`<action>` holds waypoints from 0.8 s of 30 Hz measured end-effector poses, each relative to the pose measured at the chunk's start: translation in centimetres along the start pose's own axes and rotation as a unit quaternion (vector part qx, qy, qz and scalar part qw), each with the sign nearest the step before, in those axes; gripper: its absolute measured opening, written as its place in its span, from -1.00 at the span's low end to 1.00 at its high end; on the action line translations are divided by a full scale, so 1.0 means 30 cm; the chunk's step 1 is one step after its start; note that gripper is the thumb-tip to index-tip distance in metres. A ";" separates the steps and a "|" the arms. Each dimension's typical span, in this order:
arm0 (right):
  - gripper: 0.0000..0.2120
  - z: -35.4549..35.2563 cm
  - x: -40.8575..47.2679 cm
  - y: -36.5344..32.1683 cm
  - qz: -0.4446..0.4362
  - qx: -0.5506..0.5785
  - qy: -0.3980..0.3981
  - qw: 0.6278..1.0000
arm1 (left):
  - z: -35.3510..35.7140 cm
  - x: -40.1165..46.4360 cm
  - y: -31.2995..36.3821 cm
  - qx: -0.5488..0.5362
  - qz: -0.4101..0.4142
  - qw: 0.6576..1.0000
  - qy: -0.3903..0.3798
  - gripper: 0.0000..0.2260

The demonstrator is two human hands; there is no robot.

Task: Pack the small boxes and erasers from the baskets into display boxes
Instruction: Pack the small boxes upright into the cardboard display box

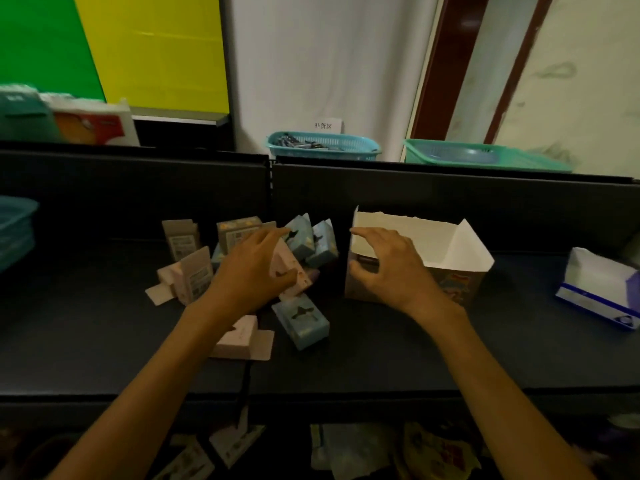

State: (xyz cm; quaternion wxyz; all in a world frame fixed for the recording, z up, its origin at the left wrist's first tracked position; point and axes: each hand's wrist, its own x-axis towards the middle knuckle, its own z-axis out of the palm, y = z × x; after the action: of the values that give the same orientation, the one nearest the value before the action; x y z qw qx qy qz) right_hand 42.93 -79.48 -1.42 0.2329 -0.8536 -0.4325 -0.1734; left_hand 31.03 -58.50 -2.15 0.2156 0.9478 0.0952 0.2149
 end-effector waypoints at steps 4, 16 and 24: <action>-0.47 0.072 0.094 -0.079 0.016 -0.011 -0.036 0.999 | -0.012 0.015 -0.103 -0.043 -0.031 0.997 -0.053 -0.37; -0.49 0.174 0.247 -0.055 0.089 -0.190 -0.124 0.970 | 0.084 0.112 -0.229 -0.094 0.009 0.989 -0.116 -0.49; -0.45 0.190 0.270 -0.025 0.121 -0.184 -0.158 0.963 | 0.122 0.124 -0.226 -0.086 0.045 0.990 -0.106 -0.52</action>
State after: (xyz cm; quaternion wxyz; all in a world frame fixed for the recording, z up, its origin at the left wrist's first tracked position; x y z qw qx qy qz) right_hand 47.43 -70.65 -1.95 0.0197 -0.9442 -0.3181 -0.0831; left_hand 35.40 -52.80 -6.82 0.2955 0.9464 0.0105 0.1299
